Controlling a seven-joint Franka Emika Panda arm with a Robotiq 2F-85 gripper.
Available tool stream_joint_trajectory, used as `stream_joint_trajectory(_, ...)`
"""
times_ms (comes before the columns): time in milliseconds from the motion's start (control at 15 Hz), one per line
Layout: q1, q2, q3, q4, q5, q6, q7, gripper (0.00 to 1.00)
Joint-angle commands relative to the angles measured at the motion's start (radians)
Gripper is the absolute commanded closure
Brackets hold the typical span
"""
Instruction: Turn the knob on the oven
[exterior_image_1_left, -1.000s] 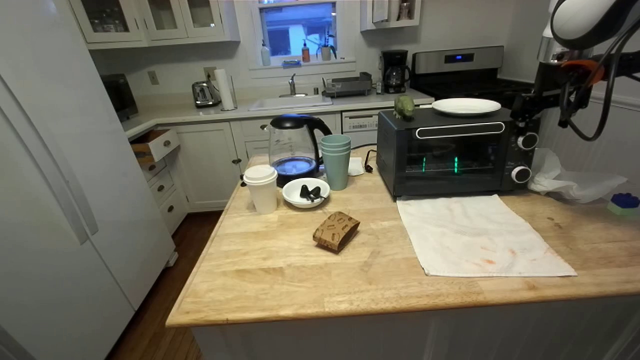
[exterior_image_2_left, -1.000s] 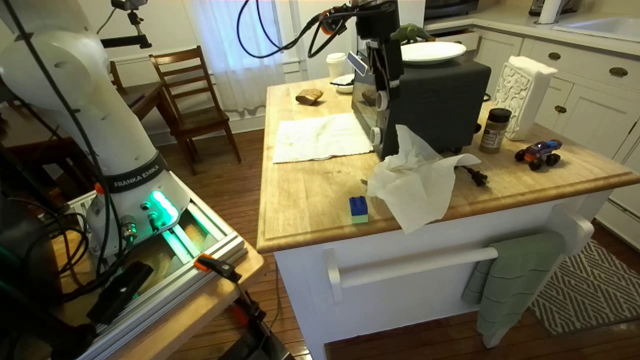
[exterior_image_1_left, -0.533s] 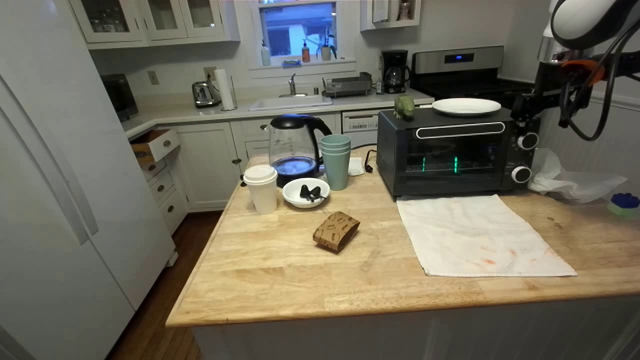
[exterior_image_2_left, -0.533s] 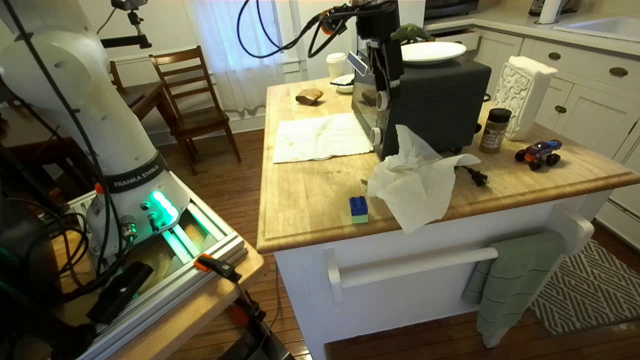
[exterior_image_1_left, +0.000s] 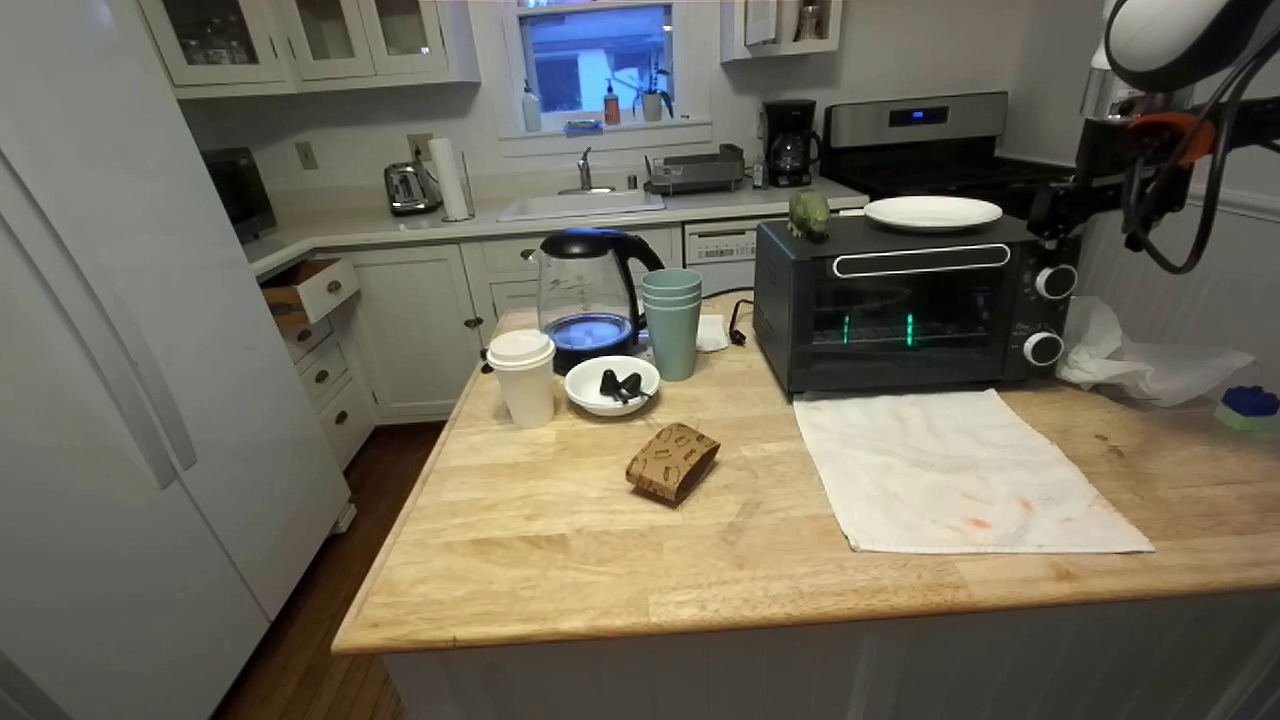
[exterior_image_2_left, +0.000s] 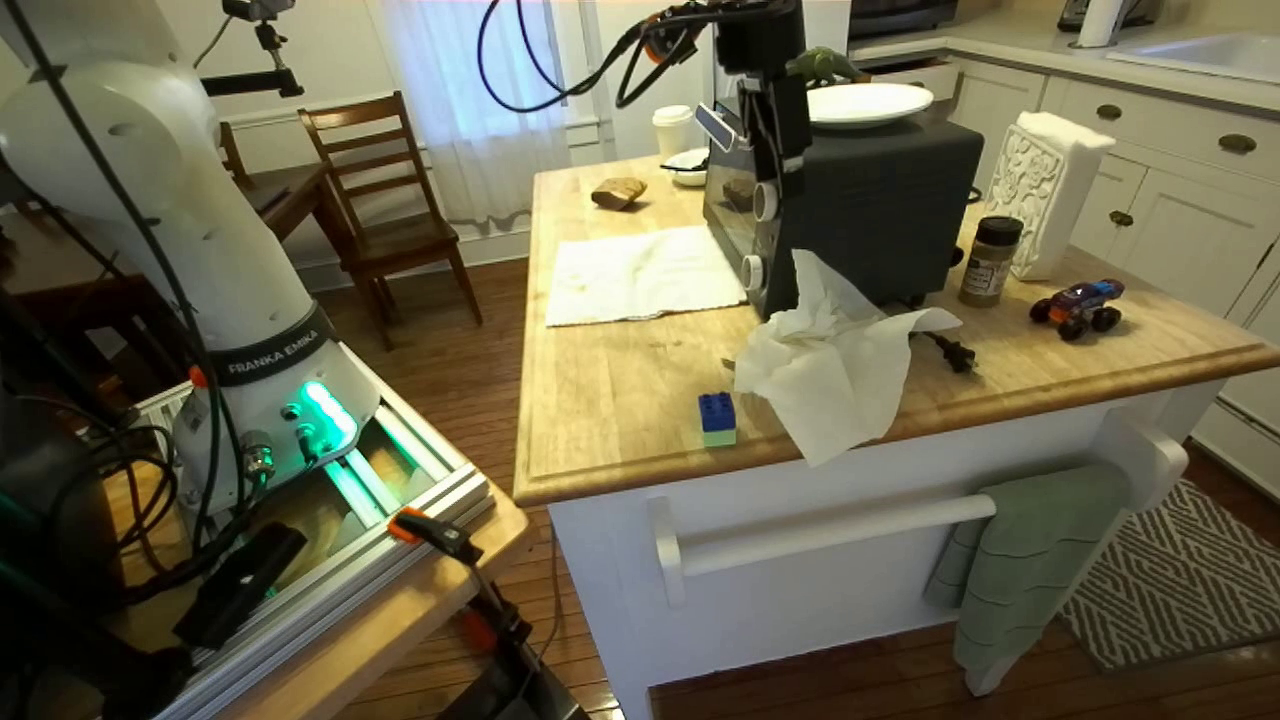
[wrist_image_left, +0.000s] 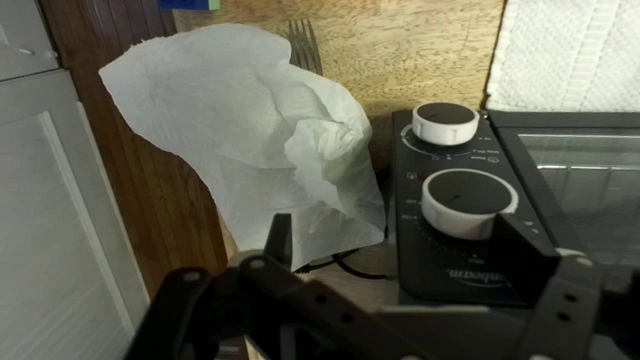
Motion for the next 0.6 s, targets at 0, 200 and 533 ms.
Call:
stream_joint_trajectory(0, -0.027, 0.032, -0.029, 0.065, -0.041, 0.003, 0.024, 0.0)
stream_joint_trajectory(200, -0.026, 0.031, -0.028, 0.069, -0.029, -0.012, 0.015, 0.0)
stream_joint_trajectory(533, -0.028, -0.005, -0.024, 0.069, 0.012, -0.076, -0.026, 0.0)
